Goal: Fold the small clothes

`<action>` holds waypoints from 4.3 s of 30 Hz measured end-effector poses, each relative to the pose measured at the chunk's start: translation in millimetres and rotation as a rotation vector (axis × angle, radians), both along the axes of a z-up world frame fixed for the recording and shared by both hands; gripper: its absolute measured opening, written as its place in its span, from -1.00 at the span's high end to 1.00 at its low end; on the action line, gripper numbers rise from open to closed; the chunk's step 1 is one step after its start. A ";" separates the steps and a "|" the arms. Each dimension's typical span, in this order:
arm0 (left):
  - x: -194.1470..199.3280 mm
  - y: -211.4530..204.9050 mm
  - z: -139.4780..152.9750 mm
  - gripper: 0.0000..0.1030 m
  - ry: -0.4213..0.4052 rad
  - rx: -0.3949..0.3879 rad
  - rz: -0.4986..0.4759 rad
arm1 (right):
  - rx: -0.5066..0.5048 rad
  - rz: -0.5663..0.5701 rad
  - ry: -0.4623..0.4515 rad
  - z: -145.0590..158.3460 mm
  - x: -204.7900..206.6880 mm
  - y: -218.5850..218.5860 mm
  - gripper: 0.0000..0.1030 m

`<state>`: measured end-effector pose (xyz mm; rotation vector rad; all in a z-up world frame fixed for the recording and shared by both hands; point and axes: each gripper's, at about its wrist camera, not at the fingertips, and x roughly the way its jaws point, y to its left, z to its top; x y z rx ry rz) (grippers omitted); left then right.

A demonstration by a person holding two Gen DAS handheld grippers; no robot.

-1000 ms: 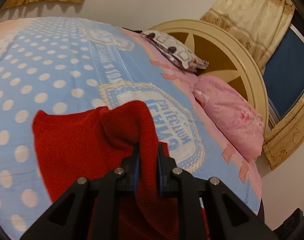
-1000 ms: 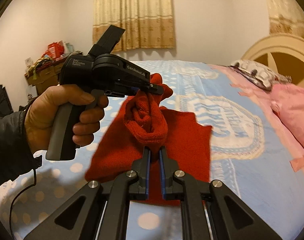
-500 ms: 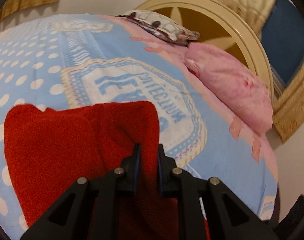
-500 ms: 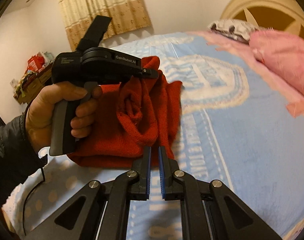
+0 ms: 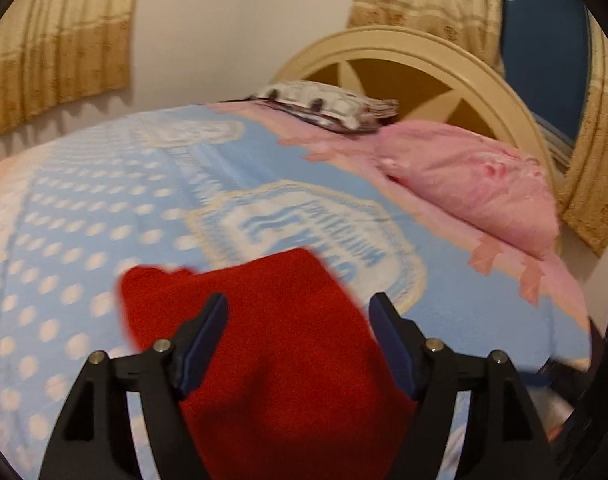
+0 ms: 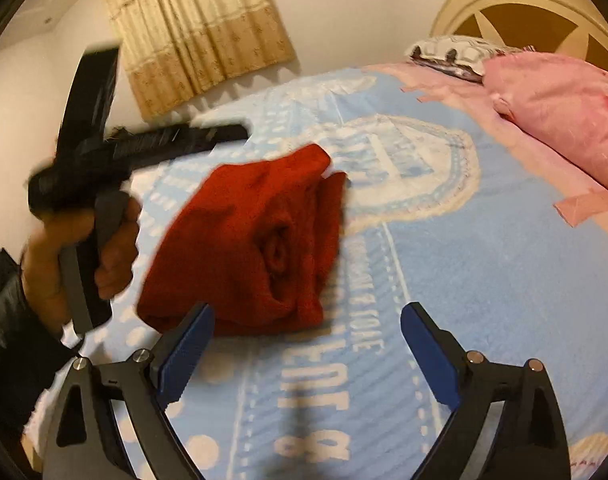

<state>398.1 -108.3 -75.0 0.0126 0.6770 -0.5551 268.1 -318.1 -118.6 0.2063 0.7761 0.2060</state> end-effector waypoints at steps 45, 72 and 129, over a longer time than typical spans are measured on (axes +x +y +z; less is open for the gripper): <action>-47.3 64.8 -67.2 -1.00 0.059 -0.034 0.088 | -0.078 -0.003 0.041 20.3 127.6 13.4 -0.34; -46.5 65.4 -84.3 -1.00 0.114 0.079 0.184 | -0.135 0.191 0.070 -15.0 60.0 67.8 -0.35; -29.0 49.4 -92.6 -1.00 0.256 -0.042 0.111 | 0.436 0.084 0.290 -71.7 205.1 -43.8 -0.39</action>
